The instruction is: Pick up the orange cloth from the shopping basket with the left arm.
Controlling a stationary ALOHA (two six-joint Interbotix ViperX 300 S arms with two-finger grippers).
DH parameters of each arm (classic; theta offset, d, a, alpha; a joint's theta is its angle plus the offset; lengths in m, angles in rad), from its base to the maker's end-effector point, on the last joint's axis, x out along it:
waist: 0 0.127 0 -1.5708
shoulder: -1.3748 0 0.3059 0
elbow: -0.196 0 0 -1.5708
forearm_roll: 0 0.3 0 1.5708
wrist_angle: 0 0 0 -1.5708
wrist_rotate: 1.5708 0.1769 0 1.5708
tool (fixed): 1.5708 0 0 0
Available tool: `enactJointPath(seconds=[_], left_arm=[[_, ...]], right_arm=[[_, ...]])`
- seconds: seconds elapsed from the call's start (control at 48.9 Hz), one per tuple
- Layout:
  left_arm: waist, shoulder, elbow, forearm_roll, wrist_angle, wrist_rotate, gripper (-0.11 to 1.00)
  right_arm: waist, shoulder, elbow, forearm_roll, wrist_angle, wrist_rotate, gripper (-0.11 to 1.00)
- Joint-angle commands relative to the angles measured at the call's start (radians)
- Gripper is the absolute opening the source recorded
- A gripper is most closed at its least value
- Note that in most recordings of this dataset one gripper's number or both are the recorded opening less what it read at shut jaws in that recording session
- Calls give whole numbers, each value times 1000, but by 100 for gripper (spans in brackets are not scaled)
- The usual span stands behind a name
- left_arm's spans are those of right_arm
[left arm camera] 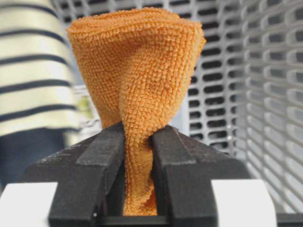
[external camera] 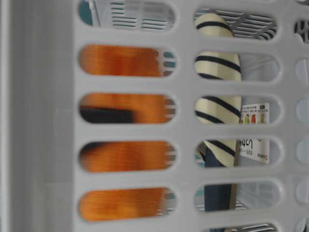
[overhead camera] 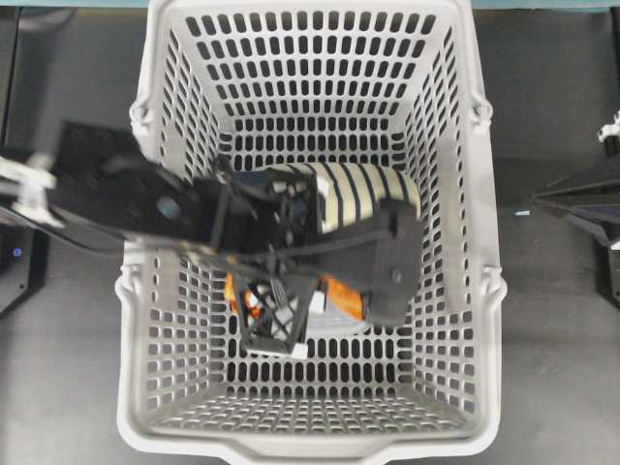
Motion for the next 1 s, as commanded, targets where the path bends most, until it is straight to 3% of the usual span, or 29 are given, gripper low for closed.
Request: enactJointPath(seconds=[0.0,0.164,0.348,0.982], left_arm=[[23,-49,-130,3,84,-2,12],[29,-52,-298,2,198,2,12],[28,-26,-394,2,316,23,12],[28,-11,-405,2,347,23,12]], right_arm=[[2,5,-5,5,-5,2,-1],[2,5,-5,5,-8,3,-1],[3,3,-5,5,-8,3,-1],[2,0,-5,5,-9,3,-1]])
